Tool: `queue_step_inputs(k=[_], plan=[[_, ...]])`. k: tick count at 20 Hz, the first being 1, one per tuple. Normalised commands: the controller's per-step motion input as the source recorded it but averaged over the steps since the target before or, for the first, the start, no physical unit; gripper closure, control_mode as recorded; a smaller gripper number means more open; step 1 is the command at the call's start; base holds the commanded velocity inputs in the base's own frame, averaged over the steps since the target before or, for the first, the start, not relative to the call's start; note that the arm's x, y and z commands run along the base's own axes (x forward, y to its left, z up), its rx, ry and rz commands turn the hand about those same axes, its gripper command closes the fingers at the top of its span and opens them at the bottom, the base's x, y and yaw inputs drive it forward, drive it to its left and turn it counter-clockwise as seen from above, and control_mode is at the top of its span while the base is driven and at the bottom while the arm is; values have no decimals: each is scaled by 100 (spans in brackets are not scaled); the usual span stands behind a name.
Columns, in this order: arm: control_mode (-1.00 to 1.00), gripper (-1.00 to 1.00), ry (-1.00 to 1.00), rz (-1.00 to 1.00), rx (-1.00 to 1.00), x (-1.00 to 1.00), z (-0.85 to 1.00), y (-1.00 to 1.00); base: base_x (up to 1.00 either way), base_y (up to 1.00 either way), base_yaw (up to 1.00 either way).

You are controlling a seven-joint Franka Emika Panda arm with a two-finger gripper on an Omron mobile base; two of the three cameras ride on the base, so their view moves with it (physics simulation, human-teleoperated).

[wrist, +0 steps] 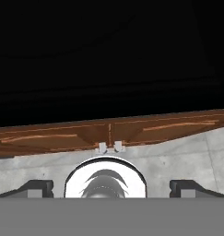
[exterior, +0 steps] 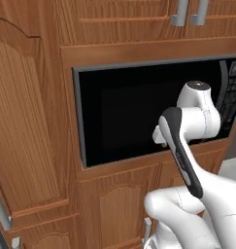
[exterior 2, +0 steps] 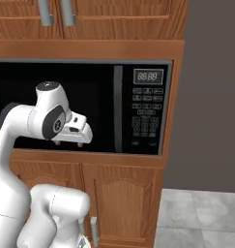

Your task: Navigate to the microwave.

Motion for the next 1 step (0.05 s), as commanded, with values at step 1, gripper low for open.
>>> queue_step_inputs(k=[1], plan=[[100, -100, 0, 0, 0, 0, 0, 0, 0, 0, 0]])
